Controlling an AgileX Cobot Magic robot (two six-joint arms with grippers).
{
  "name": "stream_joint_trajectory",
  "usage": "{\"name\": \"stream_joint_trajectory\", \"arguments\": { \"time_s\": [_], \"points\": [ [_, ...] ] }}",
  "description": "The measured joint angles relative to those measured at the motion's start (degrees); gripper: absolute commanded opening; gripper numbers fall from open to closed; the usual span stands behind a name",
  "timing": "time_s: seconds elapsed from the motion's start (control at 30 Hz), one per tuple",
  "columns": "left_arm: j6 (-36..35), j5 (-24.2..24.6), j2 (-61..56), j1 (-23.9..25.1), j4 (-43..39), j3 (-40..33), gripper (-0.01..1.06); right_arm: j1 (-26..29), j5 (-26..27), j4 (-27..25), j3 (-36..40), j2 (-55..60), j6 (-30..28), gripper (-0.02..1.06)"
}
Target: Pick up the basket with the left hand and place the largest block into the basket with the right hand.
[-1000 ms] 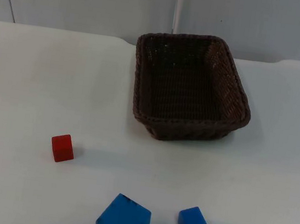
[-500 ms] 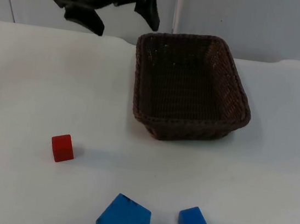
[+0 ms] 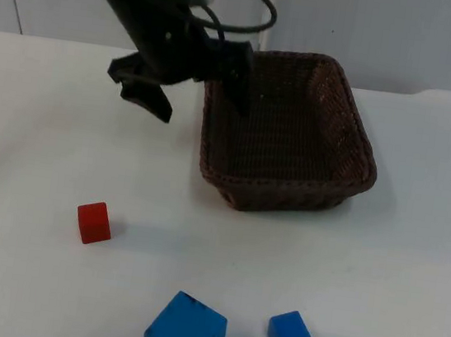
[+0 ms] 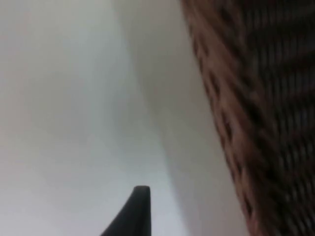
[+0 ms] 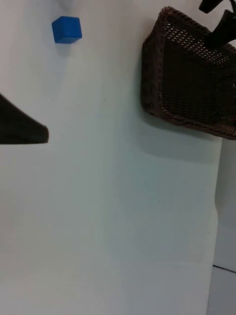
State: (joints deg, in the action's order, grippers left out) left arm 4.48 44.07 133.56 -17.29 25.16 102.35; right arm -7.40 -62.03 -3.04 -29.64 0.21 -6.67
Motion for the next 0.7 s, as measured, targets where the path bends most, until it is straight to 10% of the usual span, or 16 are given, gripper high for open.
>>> {"name": "stream_joint_trajectory", "arguments": {
  "time_s": [0.27, 0.7],
  "points": [
    [-0.47, -0.58, 3.69, -0.63, 0.71, 0.00, 0.89, 0.00, 0.00, 0.00, 0.00, 0.00, 0.00, 1.05],
    [-2.51, -1.87, 3.42, -0.83, 3.89, 0.00, 0.00, 0.00, 0.00, 0.00, 0.00, 0.00, 0.00, 1.05]
  ]
}}
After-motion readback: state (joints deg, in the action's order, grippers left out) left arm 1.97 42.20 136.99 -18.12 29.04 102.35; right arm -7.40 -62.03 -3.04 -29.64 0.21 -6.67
